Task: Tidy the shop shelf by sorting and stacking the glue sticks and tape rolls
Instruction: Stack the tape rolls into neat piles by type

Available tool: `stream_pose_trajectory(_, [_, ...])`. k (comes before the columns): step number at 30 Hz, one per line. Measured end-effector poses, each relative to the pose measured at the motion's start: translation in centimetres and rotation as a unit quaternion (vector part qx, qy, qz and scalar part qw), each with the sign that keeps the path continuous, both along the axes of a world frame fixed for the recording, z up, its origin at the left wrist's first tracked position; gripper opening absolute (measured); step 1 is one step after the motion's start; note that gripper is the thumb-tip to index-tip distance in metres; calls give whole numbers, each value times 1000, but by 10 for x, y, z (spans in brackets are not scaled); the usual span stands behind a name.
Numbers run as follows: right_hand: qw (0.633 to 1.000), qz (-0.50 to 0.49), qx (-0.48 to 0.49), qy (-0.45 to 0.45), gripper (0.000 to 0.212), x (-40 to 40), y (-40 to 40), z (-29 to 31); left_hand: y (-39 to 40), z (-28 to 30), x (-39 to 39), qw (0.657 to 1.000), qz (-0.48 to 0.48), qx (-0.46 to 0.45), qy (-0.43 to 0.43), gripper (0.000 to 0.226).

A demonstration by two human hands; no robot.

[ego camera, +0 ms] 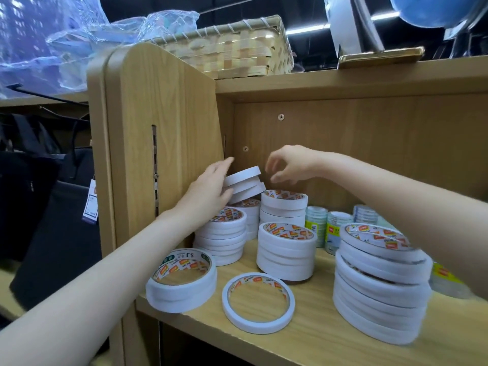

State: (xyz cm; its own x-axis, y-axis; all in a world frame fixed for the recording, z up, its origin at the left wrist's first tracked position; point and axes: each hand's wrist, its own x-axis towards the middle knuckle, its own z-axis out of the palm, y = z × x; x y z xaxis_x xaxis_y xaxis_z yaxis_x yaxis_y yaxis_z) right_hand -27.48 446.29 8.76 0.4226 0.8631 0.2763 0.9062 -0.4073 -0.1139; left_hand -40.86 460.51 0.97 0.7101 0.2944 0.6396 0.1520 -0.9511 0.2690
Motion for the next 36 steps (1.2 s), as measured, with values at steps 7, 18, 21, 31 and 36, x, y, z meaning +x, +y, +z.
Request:
stream_pose_trajectory(7, [996,-7,-84,-19,22,7,-24,-18,4,47,31,969,-15,-23,247,20])
stream_pose_trajectory(18, [997,9,-61,-39,18,15,-24,-28,1,47,41,960,44,105,257,20])
stream_pose_trajectory(21, [997,9,-61,-39,18,14,-25,-28,-4,52,42,937,94,176,285,33])
stream_pose_trajectory(31, [997,9,-62,-47,17,13,-26,-28,18,23,33,980,-22,109,165,48])
stream_pose_trajectory(36, [998,13,-48,-34,15,16,-27,-34,18,11,26,991,-43,117,46,30])
